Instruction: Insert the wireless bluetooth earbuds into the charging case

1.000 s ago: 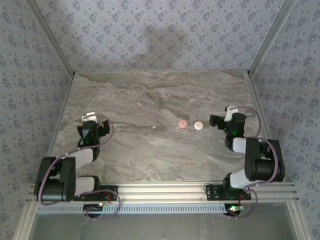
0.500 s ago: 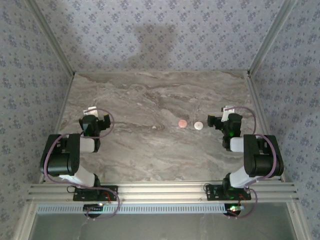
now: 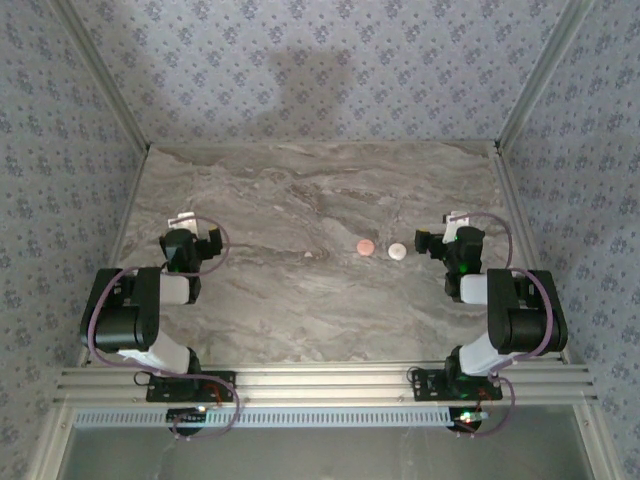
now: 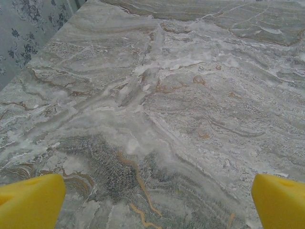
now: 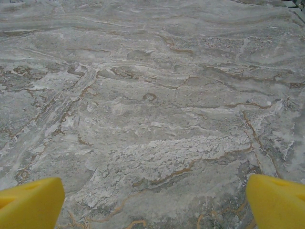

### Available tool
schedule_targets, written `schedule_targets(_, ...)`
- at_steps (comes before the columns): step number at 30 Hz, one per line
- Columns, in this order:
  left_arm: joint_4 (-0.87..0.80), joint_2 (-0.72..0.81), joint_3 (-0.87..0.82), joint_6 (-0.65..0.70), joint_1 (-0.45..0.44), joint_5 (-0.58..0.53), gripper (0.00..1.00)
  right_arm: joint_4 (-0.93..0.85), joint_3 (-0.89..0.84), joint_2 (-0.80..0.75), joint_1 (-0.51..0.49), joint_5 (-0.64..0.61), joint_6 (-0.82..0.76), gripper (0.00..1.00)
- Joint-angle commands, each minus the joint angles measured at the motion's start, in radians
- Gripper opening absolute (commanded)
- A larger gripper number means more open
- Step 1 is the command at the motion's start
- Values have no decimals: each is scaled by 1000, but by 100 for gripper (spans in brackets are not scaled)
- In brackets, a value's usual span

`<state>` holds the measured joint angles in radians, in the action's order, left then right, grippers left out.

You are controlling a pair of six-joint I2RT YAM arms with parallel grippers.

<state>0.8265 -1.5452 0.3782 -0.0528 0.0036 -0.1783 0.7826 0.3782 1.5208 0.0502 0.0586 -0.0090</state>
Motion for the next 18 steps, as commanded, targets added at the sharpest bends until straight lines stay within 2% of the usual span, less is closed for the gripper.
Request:
schedule_targets(1,17,11,21,5,-6,13,100,24,14,7,5,-18,-11,100)
schedule_targets(18,13,11,24,4,4,44,100,26,14,6,7,-18,-11,100)
